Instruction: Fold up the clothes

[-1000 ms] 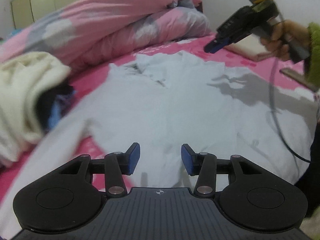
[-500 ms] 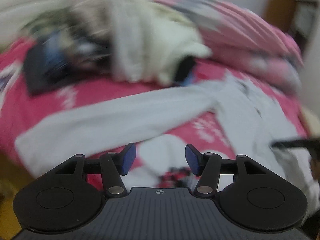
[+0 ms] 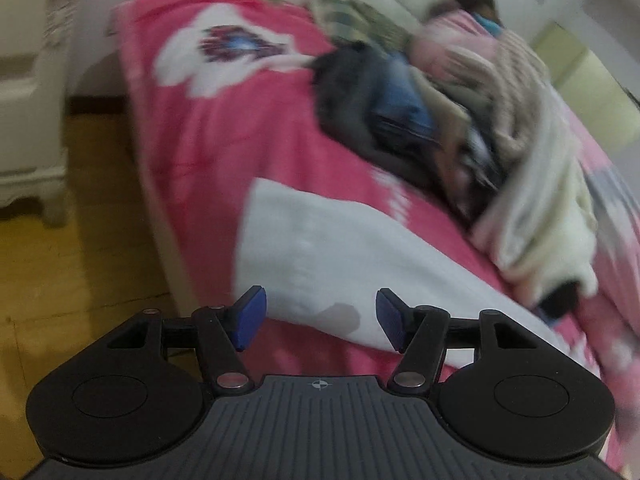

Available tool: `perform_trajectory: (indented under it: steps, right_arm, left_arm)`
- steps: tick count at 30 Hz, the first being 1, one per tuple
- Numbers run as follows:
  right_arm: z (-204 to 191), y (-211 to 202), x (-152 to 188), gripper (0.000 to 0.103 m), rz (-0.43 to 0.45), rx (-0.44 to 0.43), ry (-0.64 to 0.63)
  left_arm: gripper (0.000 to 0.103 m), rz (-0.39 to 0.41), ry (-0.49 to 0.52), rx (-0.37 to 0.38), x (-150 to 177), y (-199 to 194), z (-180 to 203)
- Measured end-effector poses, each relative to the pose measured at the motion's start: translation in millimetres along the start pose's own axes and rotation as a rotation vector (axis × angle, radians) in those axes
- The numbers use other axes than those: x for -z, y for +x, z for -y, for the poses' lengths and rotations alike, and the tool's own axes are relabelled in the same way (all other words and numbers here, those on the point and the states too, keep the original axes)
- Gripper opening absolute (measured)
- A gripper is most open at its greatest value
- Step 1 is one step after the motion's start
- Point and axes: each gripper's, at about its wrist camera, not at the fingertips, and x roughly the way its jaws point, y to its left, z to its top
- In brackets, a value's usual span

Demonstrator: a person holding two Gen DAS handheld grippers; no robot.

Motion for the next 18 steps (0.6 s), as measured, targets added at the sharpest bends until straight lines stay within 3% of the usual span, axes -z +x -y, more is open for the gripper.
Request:
perform_trajectory:
  steps: [5,7,9,10,12,15,18]
  right_arm:
    - [-4.8,11.1,-1.3,0.030,-0.018,0.007,0.012]
    - [-7.3,14.7,-2.3,0.030,-0.021,0.004,0.016]
    - [-10.2,15.2,-2.3,0.030,-0.015,-0.003,0.015]
    - [-11.3,15.1,-2.5,0.030,-0.011,-0.007,0.015]
    - [-11.6,15.6,-3.2,0.030,-0.003,-0.017,0.024]
    - [-11.3,17.3,-4.4,0.030,0.007,-0.028,0.041]
    - [-12.0,18.1,-4.3,0.030,0.014,-0.043,0.053]
  left_arm:
    - [0.061,0.051,-0.069,0.001,-8.1,15.6,-17.0]
    - [0.056,0.074,-0.081,0.018,-11.6,19.3,-18.6]
    - [0.040,0.086,-0.078,0.035,-13.7,21.3,-17.6]
    - [0.038,0.090,-0.070,0.040,-14.0,21.5,-16.1]
    - [0.017,0.103,-0.031,0.044,-13.8,20.2,-9.6]
    - [0.008,0.124,0.025,0.033,-12.9,15.2,1.4]
    - [0.006,0.176,0.092,0.022,-11.1,-1.4,15.2]
